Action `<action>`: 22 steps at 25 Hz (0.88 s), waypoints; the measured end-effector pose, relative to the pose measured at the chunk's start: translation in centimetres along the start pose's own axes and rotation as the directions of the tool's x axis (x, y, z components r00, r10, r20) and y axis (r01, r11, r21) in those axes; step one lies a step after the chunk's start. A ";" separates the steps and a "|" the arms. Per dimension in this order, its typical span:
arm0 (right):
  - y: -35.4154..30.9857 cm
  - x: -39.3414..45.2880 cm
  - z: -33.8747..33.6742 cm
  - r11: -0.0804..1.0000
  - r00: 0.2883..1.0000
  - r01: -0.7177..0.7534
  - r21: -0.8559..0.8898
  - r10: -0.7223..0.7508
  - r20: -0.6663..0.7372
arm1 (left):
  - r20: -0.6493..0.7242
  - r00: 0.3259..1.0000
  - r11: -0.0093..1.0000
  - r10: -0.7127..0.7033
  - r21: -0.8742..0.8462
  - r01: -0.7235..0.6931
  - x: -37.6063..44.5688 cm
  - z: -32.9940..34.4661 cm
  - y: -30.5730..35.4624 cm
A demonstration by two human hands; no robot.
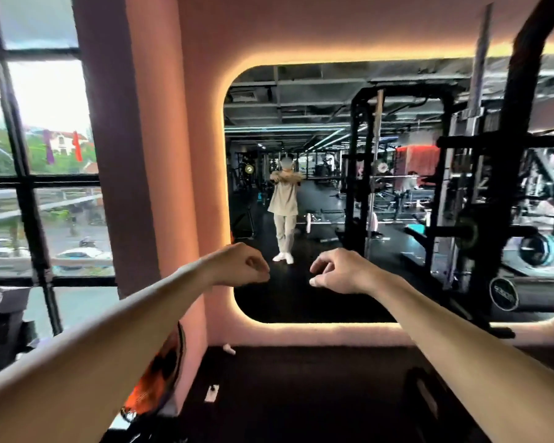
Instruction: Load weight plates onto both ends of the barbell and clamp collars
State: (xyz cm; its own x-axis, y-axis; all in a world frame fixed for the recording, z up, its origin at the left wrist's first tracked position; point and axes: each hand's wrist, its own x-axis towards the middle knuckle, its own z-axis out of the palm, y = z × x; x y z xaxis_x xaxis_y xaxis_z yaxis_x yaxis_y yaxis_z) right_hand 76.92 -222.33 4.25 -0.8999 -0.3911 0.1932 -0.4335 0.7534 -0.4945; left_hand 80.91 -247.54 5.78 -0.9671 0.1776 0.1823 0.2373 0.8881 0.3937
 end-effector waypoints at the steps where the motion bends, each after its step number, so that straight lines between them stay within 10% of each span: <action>1: 1.2 1.1 -0.2 0.999 0.999 -0.039 -0.006 0.039 -0.023 | 0.018 0.999 0.999 0.047 -0.008 -0.047 2.6 0.8 0.0; 16: 25.1 19.6 -7.7 0.901 0.860 -0.434 -0.023 0.406 -0.309 | 0.174 0.850 0.867 0.498 -0.111 -0.485 44.0 11.2 4.6; 22: 36.2 24.3 -10.1 0.750 0.676 -0.661 0.016 0.604 -0.421 | 0.220 0.717 0.750 0.661 -0.166 -0.641 60.1 19.6 8.9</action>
State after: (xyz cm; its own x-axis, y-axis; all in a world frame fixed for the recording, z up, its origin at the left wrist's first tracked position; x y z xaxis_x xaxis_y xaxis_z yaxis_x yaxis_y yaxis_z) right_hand 38.90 -199.24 -0.38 -0.8908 0.4134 0.1886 0.2700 0.8154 -0.5120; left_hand 23.10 -220.64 2.53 -0.5567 0.8081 0.1924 0.8127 0.4817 0.3278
